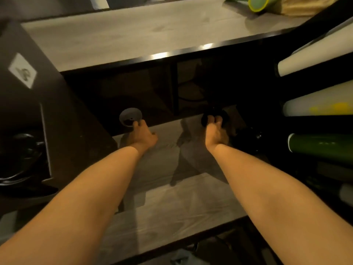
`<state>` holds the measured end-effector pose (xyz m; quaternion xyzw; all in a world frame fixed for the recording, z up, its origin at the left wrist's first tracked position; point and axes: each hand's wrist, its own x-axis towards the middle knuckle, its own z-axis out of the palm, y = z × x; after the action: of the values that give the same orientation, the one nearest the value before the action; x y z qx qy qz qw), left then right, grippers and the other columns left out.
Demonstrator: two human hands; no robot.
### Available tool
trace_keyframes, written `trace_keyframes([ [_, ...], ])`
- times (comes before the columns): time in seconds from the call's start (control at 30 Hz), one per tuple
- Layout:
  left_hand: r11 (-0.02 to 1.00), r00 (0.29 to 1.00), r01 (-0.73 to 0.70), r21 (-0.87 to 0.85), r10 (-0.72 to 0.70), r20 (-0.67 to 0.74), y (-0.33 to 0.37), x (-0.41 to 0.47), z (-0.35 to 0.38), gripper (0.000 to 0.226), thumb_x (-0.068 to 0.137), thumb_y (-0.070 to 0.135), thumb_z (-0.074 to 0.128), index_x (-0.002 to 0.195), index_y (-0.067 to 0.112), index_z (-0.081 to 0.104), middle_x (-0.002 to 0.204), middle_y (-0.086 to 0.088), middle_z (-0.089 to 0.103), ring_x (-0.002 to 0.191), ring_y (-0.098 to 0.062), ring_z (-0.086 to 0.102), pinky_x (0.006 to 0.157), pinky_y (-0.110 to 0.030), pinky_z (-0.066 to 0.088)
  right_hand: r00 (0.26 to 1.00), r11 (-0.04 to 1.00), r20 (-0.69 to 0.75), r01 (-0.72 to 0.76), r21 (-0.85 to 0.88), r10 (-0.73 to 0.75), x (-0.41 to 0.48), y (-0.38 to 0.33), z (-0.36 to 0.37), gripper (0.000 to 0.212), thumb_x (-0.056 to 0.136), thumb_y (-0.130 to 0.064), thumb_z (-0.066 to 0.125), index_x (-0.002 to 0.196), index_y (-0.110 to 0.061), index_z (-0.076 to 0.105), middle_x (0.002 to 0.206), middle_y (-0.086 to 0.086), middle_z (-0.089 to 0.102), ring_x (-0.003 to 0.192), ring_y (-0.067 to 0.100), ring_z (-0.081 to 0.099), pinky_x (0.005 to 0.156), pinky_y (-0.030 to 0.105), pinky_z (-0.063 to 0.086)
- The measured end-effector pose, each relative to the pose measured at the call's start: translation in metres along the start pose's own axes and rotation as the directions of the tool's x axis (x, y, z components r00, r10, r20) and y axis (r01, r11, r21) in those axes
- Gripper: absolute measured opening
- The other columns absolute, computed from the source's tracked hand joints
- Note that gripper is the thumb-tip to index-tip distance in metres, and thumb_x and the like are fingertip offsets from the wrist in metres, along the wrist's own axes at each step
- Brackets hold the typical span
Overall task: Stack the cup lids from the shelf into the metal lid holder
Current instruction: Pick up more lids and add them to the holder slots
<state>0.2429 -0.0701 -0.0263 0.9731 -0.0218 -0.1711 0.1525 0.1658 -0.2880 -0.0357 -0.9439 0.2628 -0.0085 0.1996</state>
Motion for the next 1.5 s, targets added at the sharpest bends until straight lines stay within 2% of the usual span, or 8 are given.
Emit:
trace_keyframes([
  [0.2, 0.987, 0.990, 0.143, 0.067, -0.143, 0.003, -0.003, 0.038, 0.006, 0.068, 0.099, 0.037, 0.055, 0.154, 0.013, 0.024, 0.157, -0.015, 0.023, 0.133, -0.044, 0.040, 0.101, -0.052, 0.042, 0.995, 0.995, 0.016, -0.095, 0.017, 0.095, 0.030, 0.003, 0.026, 0.041, 0.099, -0.013, 0.049, 0.138, -0.017, 0.039, 0.141, 0.014, 0.034, 0.114, 0.042, 0.051, 0.086, 0.047, 0.045],
  [0.37, 0.978, 0.984, 0.176, 0.112, -0.179, 0.023, -0.011, 0.047, 0.011, 0.053, 0.099, 0.035, 0.054, 0.146, 0.015, 0.039, 0.150, -0.015, 0.034, 0.135, -0.042, 0.035, 0.105, -0.056, 0.039, 0.993, 0.971, 0.005, -0.119, 0.207, 0.120, 0.033, 0.010, 0.040, 0.031, 0.097, -0.013, 0.047, 0.127, -0.019, 0.049, 0.128, 0.009, 0.042, 0.112, 0.042, 0.051, 0.083, 0.045, 0.043],
  [0.5, 0.989, 0.991, 0.131, 0.075, -0.130, -0.010, -0.004, 0.032, 0.024, 0.054, 0.098, 0.028, 0.055, 0.147, 0.016, 0.036, 0.154, -0.015, 0.026, 0.139, -0.043, 0.029, 0.106, -0.053, 0.036, 0.998, 0.973, -0.062, -0.006, 0.232, 0.021, 0.012, 0.013, 0.057, 0.029, 0.090, -0.006, 0.053, 0.119, -0.010, 0.055, 0.131, 0.016, 0.041, 0.107, 0.040, 0.050, 0.087, 0.039, 0.041],
  [0.63, 0.996, 0.993, 0.084, -0.009, -0.084, -0.079, 0.000, 0.018, 0.041, 0.043, 0.097, 0.021, 0.054, 0.138, 0.012, 0.045, 0.147, -0.017, 0.035, 0.129, -0.045, 0.040, 0.102, -0.047, 0.039, 0.999, 0.964, -0.039, -0.005, 0.268, 0.016, 0.005, 0.016, 0.062, 0.021, 0.091, -0.007, 0.051, 0.109, -0.018, 0.054, 0.129, 0.006, 0.039, 0.114, 0.034, 0.045, 0.087, 0.033, 0.036],
  [0.93, 0.999, 0.996, -0.010, 0.041, 0.014, -0.087, 0.004, -0.013, 0.079, 0.034, 0.090, 0.024, 0.053, 0.120, 0.007, 0.054, 0.132, -0.017, 0.047, 0.117, -0.044, 0.047, 0.098, -0.049, 0.042, 0.988, 0.982, -0.050, 0.152, 0.112, -0.147, -0.017, 0.023, 0.073, 0.023, 0.092, -0.006, 0.053, 0.114, -0.008, 0.059, 0.131, 0.020, 0.046, 0.111, 0.041, 0.045, 0.090, 0.040, 0.038],
  [1.2, 0.971, 0.975, -0.169, -0.169, 0.139, -0.174, -0.005, -0.028, 0.066, 0.010, 0.095, 0.018, 0.055, 0.094, 0.009, 0.059, 0.117, -0.013, 0.056, 0.104, -0.036, 0.053, 0.086, -0.041, 0.046, 0.990, 0.976, -0.017, 0.144, 0.162, -0.143, -0.026, 0.013, 0.061, 0.023, 0.094, -0.014, 0.055, 0.116, -0.012, 0.059, 0.126, 0.016, 0.050, 0.113, 0.037, 0.046, 0.090, 0.040, 0.039],
  [1.37, 0.899, 0.947, -0.294, -0.324, 0.228, -0.227, -0.003, -0.055, 0.054, 0.011, 0.098, 0.018, 0.055, 0.096, 0.007, 0.055, 0.099, -0.009, 0.057, 0.090, -0.029, 0.056, 0.072, -0.036, 0.043, 0.988, 0.965, -0.008, 0.154, 0.213, -0.156, -0.051, -0.005, 0.047, 0.020, 0.097, -0.022, 0.054, 0.114, -0.012, 0.059, 0.123, 0.015, 0.050, 0.100, 0.038, 0.056, 0.076, 0.039, 0.042],
  [1.5, 0.905, 0.968, -0.232, -0.357, 0.181, -0.172, -0.003, -0.089, 0.038, 0.011, 0.103, 0.029, 0.049, 0.102, 0.018, 0.050, 0.091, -0.004, 0.058, 0.078, -0.020, 0.055, 0.065, -0.034, 0.044, 0.995, 0.976, 0.044, 0.083, 0.199, -0.094, -0.075, -0.022, 0.034, 0.023, 0.100, -0.030, 0.048, 0.119, -0.020, 0.058, 0.122, 0.010, 0.048, 0.099, 0.040, 0.058, 0.072, 0.034, 0.043],
])
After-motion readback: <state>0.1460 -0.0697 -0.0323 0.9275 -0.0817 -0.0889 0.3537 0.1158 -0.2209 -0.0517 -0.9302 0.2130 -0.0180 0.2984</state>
